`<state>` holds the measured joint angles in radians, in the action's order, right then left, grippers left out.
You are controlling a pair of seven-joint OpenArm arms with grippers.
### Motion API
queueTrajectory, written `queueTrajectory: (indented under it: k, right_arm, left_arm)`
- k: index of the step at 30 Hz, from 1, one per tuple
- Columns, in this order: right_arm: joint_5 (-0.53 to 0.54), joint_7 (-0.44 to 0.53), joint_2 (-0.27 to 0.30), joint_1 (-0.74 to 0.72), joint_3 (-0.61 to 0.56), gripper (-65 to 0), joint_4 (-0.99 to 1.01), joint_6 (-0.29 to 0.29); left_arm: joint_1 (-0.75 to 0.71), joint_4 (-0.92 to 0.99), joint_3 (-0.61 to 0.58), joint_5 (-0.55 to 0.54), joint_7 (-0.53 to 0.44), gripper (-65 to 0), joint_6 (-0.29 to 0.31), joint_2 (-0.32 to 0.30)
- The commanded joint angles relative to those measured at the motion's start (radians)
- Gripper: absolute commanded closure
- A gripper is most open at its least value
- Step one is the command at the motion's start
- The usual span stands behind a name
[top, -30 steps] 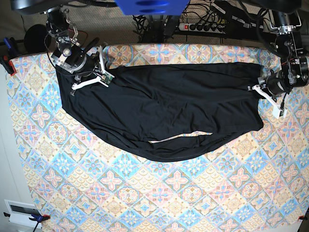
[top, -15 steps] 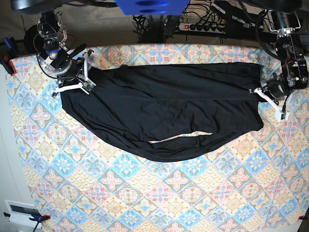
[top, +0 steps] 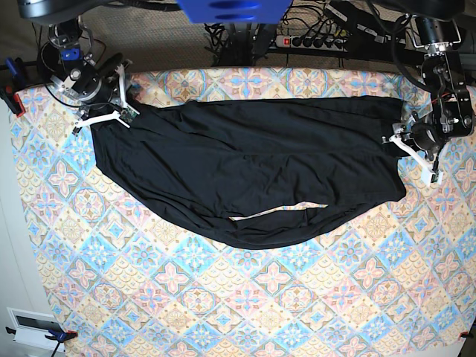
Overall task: Layout the t-shirt on the table in an organized manner, then fold the t-shirt properly
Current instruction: 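Drag the grasped fabric with the right gripper back to the shirt side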
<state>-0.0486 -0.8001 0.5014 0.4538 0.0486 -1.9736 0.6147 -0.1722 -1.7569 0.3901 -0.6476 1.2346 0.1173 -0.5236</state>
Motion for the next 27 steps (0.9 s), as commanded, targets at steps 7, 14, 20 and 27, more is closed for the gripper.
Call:
queueTrajectory:
  k: [7, 14, 20, 27]
  right_arm:
    - [0.005, 0.012, 0.039, 0.023, 0.009, -26.5, -0.003, -0.005]
    - [0.0, 0.018, 0.041, 0.02, 0.01, -26.5, 0.067, -0.005]
    - [0.0, 0.02, 0.041, 0.015, 0.032, -19.7, 0.099, -0.005]
    - [0.0, 0.02, 0.039, 0.015, 0.213, -0.5, 0.099, -0.005]
  left_arm:
    - [0.009, -0.016, 0.008, -0.005, -0.014, -32.7, -0.001, -0.02]
    - [0.009, -0.019, 0.01, -0.005, -0.014, -32.2, -0.001, -0.022]
    - [0.009, -0.021, 0.01, -0.005, -0.014, -32.2, -0.001, -0.022]
    - [0.009, -0.021, 0.008, -0.005, -0.014, -32.2, -0.001, -0.019]
